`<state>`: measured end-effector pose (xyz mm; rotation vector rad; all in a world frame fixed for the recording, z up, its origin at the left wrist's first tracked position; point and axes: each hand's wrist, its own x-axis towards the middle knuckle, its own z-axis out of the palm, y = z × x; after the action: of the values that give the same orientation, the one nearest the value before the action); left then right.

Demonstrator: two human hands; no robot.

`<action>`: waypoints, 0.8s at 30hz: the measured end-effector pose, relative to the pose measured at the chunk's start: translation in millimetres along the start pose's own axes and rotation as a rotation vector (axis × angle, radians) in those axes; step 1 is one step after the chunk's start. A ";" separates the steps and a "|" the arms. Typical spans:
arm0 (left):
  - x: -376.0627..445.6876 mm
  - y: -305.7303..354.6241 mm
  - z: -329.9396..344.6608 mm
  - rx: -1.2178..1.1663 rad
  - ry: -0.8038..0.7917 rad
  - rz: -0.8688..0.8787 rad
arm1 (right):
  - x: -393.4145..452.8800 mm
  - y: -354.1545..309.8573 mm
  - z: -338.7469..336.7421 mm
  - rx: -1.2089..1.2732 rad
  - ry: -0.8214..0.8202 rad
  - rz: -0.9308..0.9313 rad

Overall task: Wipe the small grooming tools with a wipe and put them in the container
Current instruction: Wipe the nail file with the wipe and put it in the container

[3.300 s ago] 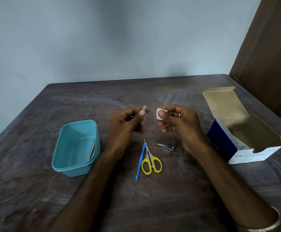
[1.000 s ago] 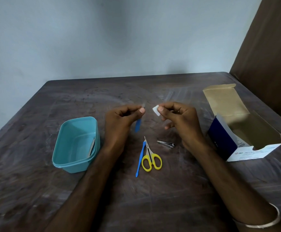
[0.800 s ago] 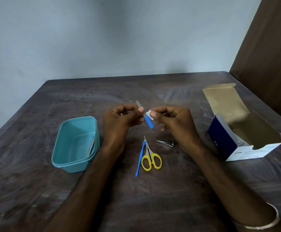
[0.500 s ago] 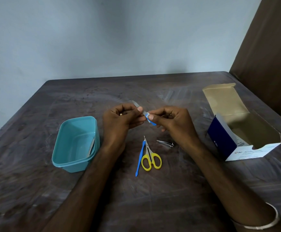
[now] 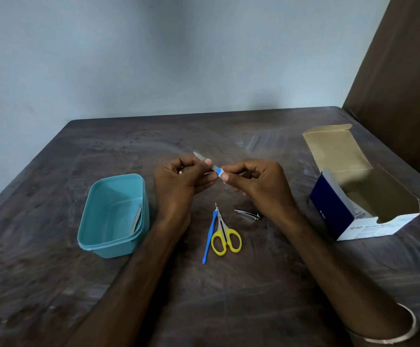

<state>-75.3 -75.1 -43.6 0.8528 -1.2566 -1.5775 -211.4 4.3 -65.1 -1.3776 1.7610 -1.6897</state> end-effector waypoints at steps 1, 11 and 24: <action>-0.3 -0.1 0.2 0.003 0.000 0.003 | 0.2 0.7 0.5 -0.004 -0.006 -0.004; 1.9 0.0 -1.3 -0.037 0.071 -0.024 | 1.6 8.3 -1.6 -0.111 0.013 -0.024; 6.5 -7.7 -6.2 -0.050 -0.081 -0.007 | 0.9 7.3 1.2 -0.139 -0.008 -0.093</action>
<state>-73.7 -82.8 -52.4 0.7689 -1.2667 -1.6570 -213.9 1.6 -71.6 -1.5452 1.8675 -1.6318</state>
